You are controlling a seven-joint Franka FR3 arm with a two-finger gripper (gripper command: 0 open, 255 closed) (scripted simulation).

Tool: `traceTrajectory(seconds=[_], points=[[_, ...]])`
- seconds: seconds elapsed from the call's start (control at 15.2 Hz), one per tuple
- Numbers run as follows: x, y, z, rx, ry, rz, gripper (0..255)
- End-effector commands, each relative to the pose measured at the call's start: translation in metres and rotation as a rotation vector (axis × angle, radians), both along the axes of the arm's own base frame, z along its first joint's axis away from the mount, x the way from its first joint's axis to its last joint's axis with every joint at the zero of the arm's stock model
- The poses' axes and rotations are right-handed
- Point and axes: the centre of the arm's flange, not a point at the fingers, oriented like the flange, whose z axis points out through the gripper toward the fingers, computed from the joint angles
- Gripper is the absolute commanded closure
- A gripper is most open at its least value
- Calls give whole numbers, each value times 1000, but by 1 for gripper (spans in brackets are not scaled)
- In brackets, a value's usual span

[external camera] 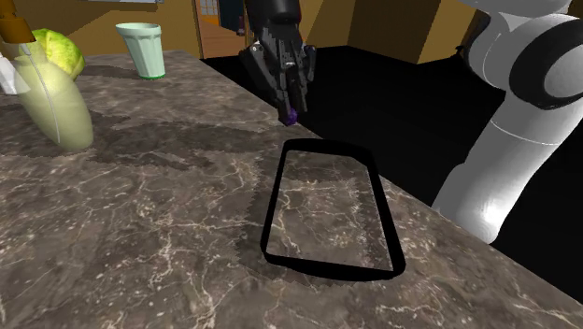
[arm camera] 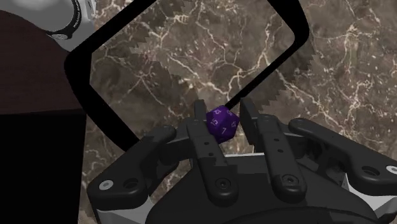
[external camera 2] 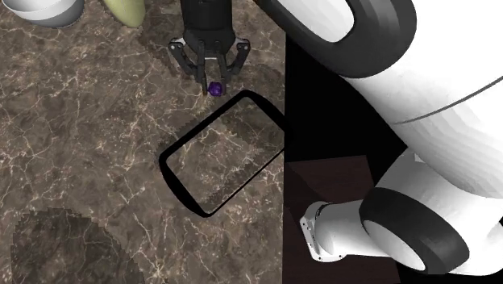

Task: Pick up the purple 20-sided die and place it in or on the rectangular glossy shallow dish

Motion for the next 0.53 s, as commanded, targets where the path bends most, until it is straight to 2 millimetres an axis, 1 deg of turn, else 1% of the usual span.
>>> traceTrajectory(seconds=[0.0, 0.33, 0.4, 0.46], points=[[-25, -4, 1, 0, 1, -1, 255], [-90, -11, 8, 0, 1, -1, 255], [-99, -12, 9, 0, 1, -1, 255], [-99, -12, 3, 0, 1, -1, 255]])
